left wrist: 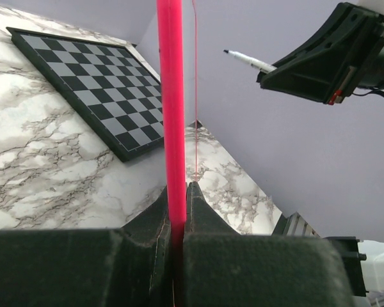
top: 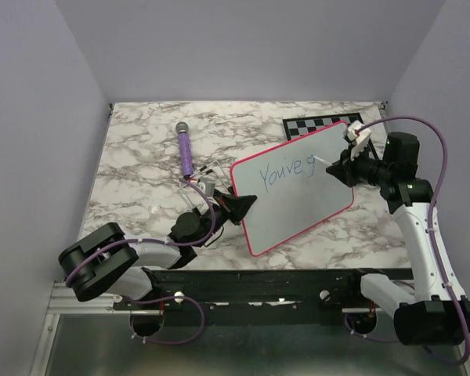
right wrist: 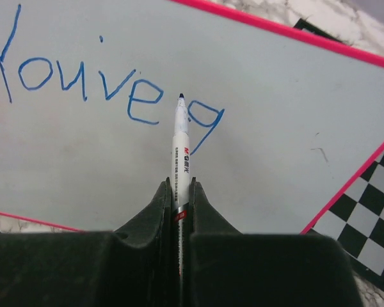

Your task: Write a sentence on the whiteboard

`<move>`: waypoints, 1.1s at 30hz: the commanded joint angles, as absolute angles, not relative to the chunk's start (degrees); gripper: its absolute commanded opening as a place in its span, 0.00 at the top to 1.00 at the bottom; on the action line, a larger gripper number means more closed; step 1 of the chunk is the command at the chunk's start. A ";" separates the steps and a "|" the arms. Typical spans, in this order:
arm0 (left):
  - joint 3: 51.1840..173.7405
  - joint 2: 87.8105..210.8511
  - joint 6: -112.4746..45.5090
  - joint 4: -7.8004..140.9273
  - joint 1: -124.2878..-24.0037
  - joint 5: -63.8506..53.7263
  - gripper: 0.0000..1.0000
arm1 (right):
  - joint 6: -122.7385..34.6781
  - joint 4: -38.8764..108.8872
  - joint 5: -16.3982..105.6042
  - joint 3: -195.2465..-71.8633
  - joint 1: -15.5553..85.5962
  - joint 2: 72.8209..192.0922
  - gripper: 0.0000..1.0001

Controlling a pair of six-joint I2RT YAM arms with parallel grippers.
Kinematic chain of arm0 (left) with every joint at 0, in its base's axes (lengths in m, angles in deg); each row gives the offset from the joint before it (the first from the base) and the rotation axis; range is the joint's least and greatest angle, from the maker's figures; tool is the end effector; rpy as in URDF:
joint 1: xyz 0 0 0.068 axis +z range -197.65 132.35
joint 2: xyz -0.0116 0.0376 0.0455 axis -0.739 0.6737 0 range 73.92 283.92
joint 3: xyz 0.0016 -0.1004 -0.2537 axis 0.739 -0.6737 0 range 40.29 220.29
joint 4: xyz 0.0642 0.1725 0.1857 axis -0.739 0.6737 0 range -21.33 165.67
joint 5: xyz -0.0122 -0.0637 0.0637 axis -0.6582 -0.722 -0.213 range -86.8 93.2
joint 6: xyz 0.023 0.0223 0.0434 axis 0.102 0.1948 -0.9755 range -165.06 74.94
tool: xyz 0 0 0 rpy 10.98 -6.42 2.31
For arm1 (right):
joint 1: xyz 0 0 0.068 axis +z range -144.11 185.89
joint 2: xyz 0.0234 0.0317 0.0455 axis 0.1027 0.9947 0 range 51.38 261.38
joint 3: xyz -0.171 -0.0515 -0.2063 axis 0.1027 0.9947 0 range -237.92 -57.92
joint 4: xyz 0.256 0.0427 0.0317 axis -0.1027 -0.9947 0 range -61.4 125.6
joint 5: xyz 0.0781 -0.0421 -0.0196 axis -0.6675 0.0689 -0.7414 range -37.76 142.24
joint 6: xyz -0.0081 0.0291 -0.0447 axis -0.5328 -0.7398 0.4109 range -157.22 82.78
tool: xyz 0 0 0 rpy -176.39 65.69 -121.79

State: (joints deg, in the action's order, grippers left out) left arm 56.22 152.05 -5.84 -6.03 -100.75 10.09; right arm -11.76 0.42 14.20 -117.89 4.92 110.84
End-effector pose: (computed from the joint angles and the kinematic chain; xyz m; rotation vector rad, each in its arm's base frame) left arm 0.1474 -0.1893 0.2068 0.0681 1.4714 -1.2588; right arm 0.2145 0.0183 0.3450 -0.7894 1.9069 0.4384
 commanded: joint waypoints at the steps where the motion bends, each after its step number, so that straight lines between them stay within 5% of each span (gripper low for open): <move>1: 55.94 152.85 -9.56 -3.23 -101.26 6.45 1.00 | -15.24 4.74 16.91 -118.57 3.18 109.03 1.00; 33: 56.46 151.88 -10.17 -1.82 -101.26 5.57 1.00 | -9.18 7.65 7.42 -113.73 -4.21 112.28 0.99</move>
